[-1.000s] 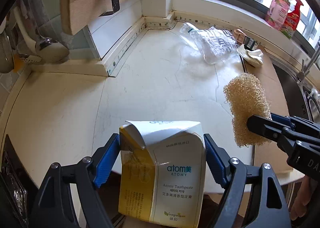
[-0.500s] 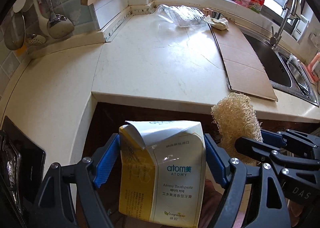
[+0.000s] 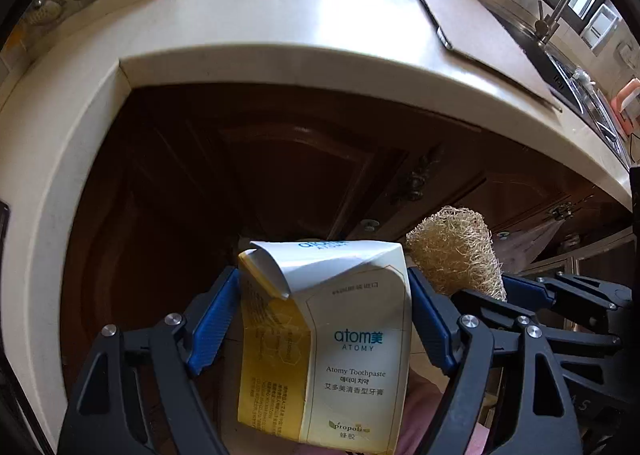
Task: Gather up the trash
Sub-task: 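Carry the toothpaste box and loofah down over the bin with both grippers, then open both grippers to drop the box and loofah into the bin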
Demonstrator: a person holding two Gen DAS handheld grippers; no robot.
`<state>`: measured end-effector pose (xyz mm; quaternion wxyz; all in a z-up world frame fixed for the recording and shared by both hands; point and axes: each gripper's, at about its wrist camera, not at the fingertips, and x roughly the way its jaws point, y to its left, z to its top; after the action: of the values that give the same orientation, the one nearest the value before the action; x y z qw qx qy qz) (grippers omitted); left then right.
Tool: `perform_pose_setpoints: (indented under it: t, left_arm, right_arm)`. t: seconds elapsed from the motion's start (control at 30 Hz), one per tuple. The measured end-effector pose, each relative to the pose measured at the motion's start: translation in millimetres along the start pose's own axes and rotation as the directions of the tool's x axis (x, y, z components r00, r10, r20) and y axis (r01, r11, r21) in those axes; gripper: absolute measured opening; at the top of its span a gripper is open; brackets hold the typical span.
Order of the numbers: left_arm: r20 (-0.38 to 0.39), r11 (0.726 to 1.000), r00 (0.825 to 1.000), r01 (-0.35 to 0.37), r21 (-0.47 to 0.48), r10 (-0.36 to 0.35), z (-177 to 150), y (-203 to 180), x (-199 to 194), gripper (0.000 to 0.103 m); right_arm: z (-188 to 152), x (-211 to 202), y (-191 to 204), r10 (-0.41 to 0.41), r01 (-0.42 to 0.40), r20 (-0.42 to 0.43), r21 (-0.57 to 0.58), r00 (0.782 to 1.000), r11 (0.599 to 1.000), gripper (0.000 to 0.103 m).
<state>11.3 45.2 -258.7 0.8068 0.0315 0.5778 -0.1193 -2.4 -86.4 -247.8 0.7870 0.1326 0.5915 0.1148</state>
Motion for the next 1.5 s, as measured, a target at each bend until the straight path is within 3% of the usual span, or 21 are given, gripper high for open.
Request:
perform_pose_setpoints:
  t: [0.17,0.4,0.67,0.9,1.17,1.5]
  left_arm:
    - [-0.061,0.997,0.998,0.026,-0.073,-0.031,-18,14,85,0.080]
    - [-0.094,0.985,0.996,-0.014,-0.170,-0.002,-42,43,214,0.080]
    - [-0.197,0.960,0.980,-0.086,-0.268,0.033,-73,78,310,0.081]
    - [-0.242,0.952,0.967,-0.143,-0.272,0.076,-94,102,328,0.081]
    - [-0.272,0.931,0.958,-0.183,-0.316,0.096,-109,132,317,0.081]
    - [-0.283,0.919,0.955,-0.184,-0.348,0.084,-115,138,299,0.081]
  right_arm:
    - [-23,75,-45,-0.014,0.021,-0.097,0.072,0.995,0.997,0.032]
    - [-46,189,-97,-0.039,0.064,-0.208,0.112,0.977,0.992,0.031]
    - [-54,278,-124,-0.054,0.091,-0.271,0.126,0.961,0.988,0.032]
    - [-48,323,-121,-0.030,0.066,-0.323,0.103,0.946,0.992,0.033]
    - [-36,331,-101,-0.058,0.078,-0.277,0.062,0.959,0.995,0.053]
    - [-37,330,-94,-0.067,0.092,-0.322,0.061,0.944,0.994,0.053]
